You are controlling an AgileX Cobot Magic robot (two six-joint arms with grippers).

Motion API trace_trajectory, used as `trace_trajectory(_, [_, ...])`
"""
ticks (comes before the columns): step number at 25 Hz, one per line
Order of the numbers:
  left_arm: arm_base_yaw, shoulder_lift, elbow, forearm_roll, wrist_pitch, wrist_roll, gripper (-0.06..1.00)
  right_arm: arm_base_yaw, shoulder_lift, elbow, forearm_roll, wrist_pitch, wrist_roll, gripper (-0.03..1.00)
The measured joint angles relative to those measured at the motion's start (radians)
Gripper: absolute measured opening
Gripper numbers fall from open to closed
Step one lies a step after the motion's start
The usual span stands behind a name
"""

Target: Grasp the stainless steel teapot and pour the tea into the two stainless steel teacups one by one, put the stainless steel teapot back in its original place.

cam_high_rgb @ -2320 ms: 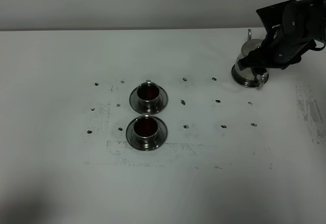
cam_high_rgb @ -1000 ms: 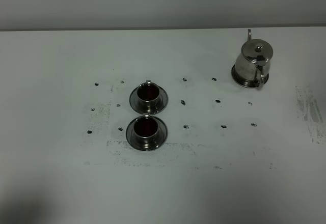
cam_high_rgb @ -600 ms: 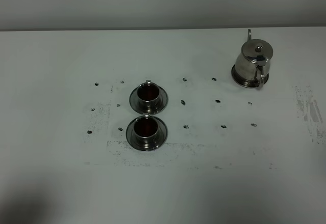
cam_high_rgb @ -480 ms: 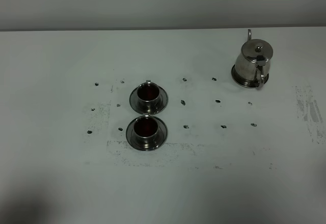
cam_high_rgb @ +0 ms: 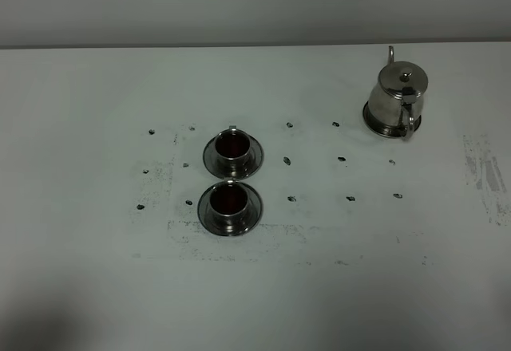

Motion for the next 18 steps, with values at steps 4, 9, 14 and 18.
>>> trace_trajectory(4, [0.0,0.0,0.0,0.0,0.0,0.0,0.49,-0.008,-0.061,0.003,0.004,0.004,0.0,0.57])
trace_trajectory(9, [0.0,0.0,0.0,0.0,0.0,0.0,0.49,-0.055,-0.115,0.003,0.004,0.005,0.0,0.57])
trace_trajectory(14, [0.0,0.0,0.0,0.0,0.0,0.0,0.49,-0.06,-0.147,0.004,0.004,0.005,0.0,0.57])
trace_trajectory(18, [0.0,0.0,0.0,0.0,0.0,0.0,0.49,-0.06,-0.159,0.004,0.004,0.005,0.0,0.57])
